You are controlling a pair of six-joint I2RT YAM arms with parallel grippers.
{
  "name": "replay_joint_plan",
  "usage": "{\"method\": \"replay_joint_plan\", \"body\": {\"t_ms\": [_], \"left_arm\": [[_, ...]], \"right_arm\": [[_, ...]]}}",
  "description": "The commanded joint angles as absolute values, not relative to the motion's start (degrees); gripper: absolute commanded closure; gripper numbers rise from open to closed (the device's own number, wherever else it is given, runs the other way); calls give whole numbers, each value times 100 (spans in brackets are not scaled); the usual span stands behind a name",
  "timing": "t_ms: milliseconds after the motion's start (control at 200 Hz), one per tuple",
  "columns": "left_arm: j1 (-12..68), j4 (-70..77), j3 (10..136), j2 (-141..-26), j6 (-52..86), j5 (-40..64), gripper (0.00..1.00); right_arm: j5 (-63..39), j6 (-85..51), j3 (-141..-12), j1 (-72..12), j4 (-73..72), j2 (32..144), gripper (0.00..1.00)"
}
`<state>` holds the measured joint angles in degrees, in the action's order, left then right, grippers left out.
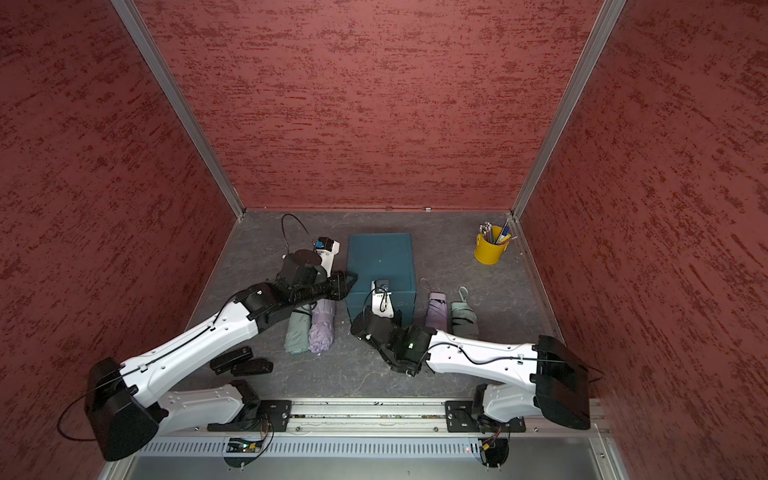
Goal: Place the umbrella in the drawer by color
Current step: Close the drawer in the storage box, then open the drawer in the storage box.
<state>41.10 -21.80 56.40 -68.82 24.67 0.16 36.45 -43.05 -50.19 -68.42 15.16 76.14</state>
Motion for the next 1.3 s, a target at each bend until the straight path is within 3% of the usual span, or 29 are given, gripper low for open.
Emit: {"method": "replay_joint_plan", "body": {"t_ms": [0, 215, 426, 817, 947, 1292], "left_arm": [[4133, -2688, 5388, -6891, 2259, 105, 55], [4057, -2718, 5387, -6908, 2314, 88, 50], [3719, -2278, 5161, -6640, 2730, 475, 41], [3455, -1985, 4964, -6539, 2726, 1044, 41], [3454, -2050, 5010, -6542, 2669, 999, 42], [3445, -2165, 5028, -6539, 2577, 895, 43]], "right_arm": [[3630, -4256, -5058, -6747, 772, 7645, 72], [3311, -4488, -4474, -6793, 526, 7203, 46], [2624, -5338, -2796, -6738, -891, 6160, 36], [1887, -6084, -1675, -6101, -3435, 6749, 46], [1769, -6144, -1707, -5978, -3711, 6974, 55], [2228, -6463, -1312, -5949, -4804, 7365, 64]]}}
